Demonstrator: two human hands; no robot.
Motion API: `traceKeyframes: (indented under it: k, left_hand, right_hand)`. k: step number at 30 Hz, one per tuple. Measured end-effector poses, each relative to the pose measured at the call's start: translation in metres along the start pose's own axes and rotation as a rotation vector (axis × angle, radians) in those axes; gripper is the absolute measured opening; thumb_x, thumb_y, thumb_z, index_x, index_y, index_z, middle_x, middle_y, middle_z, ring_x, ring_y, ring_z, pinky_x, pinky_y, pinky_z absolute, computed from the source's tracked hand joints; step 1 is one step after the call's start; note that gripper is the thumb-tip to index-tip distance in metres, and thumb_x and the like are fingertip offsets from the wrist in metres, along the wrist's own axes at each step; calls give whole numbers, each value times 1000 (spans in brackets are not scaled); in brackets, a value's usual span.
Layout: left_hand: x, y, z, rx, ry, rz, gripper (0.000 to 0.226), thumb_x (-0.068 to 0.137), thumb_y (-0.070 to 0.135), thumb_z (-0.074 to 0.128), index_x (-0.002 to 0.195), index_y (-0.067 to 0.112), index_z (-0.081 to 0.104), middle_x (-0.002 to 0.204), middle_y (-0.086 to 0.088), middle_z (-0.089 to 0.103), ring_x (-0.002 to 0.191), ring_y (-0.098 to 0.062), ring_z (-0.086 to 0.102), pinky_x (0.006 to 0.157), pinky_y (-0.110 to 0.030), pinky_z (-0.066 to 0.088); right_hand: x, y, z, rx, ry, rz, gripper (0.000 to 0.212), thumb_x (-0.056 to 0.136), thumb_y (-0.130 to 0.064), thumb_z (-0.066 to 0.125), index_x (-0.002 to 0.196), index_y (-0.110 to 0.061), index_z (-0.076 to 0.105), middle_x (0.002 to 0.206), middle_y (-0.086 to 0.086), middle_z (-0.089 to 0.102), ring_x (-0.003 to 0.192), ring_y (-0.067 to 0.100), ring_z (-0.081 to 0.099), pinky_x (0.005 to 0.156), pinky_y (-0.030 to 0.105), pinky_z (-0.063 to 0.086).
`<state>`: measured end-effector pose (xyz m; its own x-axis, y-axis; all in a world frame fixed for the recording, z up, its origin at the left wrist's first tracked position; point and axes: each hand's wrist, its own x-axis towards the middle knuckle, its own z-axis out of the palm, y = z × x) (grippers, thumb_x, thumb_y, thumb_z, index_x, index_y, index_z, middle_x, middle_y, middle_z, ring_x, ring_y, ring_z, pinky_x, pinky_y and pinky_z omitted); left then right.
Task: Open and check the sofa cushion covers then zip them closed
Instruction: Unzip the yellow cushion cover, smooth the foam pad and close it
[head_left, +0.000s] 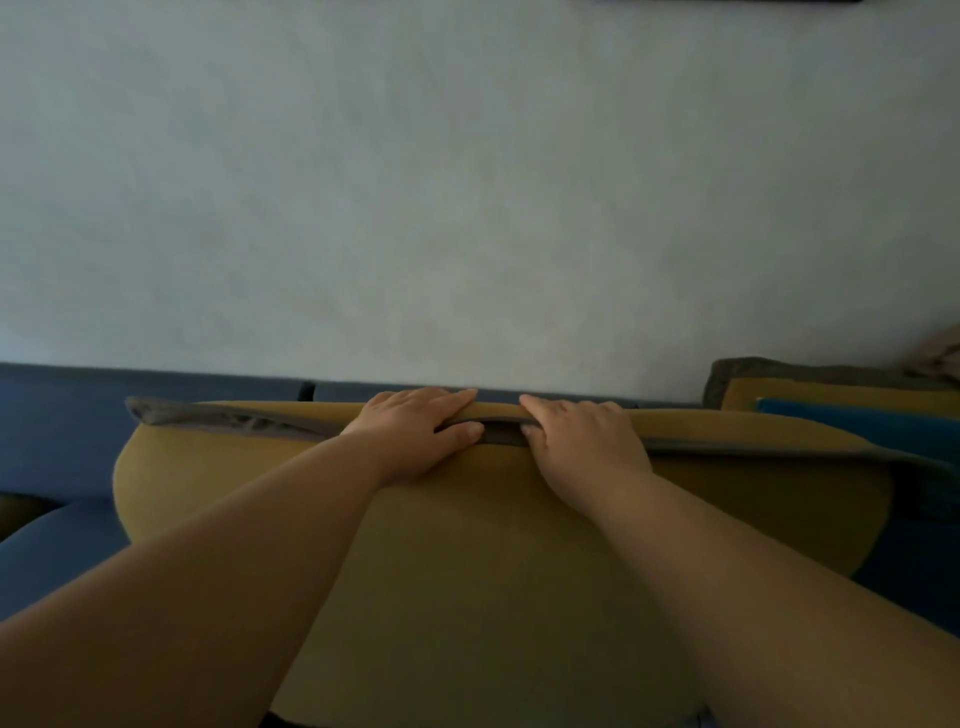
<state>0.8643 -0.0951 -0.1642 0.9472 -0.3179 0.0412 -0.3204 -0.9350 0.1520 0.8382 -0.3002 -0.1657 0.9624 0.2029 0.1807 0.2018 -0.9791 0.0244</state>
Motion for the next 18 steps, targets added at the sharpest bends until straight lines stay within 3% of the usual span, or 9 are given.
traceKeyframes:
  k: [11,18]
  left_hand:
    - [15,-7,-2,5,12,-49,63,91,70,23,149,45,18,155,11,29,142,-14,23,116,-39,17]
    - [-21,-3,3,-10,21,1,64,91,69,23,150,44,15,154,12,28,142,-15,24,116,-38,16]
  right_hand:
    - [25,3,5,5,29,-19,50,103,-44,23,149,-28,33,144,-2,52,127,24,48,105,41,33]
    - [-15,-11,5,35,39,10,51,105,-43,19,153,-27,26,152,-5,41,139,18,37,114,41,25]
